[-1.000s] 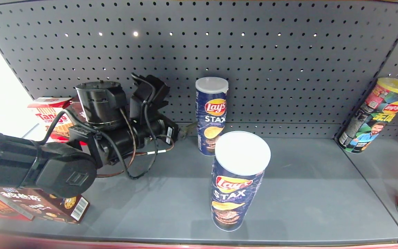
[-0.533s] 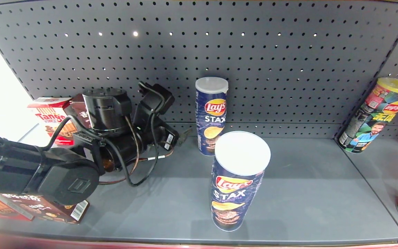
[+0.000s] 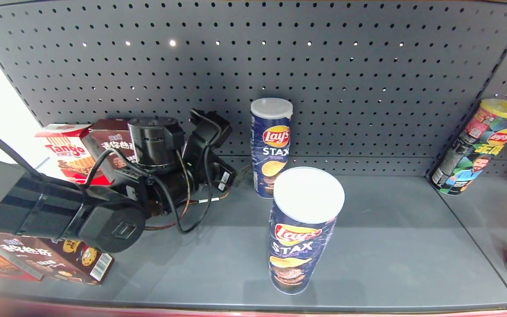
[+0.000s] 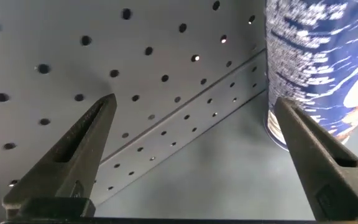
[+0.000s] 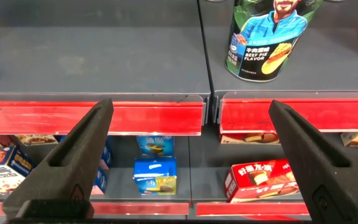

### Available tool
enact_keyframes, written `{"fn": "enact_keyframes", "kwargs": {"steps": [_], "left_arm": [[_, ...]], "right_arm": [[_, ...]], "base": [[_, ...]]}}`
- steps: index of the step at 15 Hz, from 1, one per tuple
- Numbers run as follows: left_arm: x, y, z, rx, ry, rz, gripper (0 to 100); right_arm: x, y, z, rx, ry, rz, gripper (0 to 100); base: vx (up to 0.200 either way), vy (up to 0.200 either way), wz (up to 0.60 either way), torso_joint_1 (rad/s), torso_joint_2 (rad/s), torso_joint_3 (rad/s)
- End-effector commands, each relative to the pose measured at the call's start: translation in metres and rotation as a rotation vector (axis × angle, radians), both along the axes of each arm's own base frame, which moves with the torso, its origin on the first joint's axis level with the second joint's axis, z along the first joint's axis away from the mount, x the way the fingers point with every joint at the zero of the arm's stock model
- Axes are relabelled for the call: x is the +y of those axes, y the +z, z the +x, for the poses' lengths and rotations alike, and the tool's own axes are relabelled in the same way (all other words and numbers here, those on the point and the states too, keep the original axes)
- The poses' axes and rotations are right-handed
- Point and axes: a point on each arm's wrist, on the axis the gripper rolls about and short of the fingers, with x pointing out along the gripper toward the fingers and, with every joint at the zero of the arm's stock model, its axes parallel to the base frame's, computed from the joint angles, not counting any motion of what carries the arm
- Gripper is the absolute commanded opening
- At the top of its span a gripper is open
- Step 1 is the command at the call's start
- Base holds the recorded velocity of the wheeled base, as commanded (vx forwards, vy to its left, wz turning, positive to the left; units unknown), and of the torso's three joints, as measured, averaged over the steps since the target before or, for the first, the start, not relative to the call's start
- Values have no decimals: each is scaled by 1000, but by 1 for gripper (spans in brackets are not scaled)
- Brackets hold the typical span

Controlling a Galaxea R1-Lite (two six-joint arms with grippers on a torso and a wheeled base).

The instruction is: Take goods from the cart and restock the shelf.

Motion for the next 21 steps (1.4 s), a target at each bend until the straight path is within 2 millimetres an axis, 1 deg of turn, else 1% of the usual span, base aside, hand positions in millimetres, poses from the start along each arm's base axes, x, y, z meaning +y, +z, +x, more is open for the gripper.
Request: {"fn": "enact_keyframes", "kwargs": {"steps": [1,3,7,8,9,10,11,12,13,14,15,16,17,18,19,20,21], "left_arm": [[-4,-3,4,3,-3,1,100],[-9,-3,6,-2,-14,-1,100],[-9,-2,4,-5,-17,-1,100],[-9,1,2,-12,-19,-3,100],[-4,15,-3,-44,-14,-22,100],[-4,18,-4,-50,-14,-24,100],[0,35,-13,-83,-17,-39,100],[3,45,-21,-98,-18,-47,100],[10,62,-35,-123,-17,-63,100],[12,68,-40,-135,-18,-69,100],[11,86,-58,-171,-47,-122,100],[9,99,-75,-180,-79,-196,100],[15,101,-89,-176,-84,-220,100],[24,98,-106,-172,-86,-223,100],[30,98,-117,-173,-84,-226,100],[42,103,-145,-195,-102,-246,100],[50,104,-159,-210,-109,-256,100]], "right_arm": [[0,0,0,1,0,0,100],[0,0,0,1,0,0,100],[0,0,0,1,0,0,100],[0,0,0,1,0,0,100],[0,0,0,1,0,0,100],[0,0,0,1,0,0,100],[0,0,0,1,0,0,100],[0,0,0,1,0,0,100],[0,0,0,1,0,0,100],[0,0,0,0,0,0,100],[0,0,0,1,0,0,100],[0,0,0,1,0,0,100],[0,0,0,1,0,0,100],[0,0,0,1,0,0,100],[0,0,0,1,0,0,100],[0,0,0,1,0,0,100],[0,0,0,1,0,0,100]], "base": [[0,0,0,0,0,0],[0,0,0,0,0,0],[0,0,0,0,0,0],[0,0,0,0,0,0],[0,0,0,0,0,0],[0,0,0,0,0,0],[0,0,0,0,0,0],[0,0,0,0,0,0],[0,0,0,0,0,0],[0,0,0,0,0,0],[0,0,0,0,0,0],[0,0,0,0,0,0],[0,0,0,0,0,0],[0,0,0,0,0,0],[0,0,0,0,0,0],[0,0,0,0,0,0],[0,0,0,0,0,0]]}}
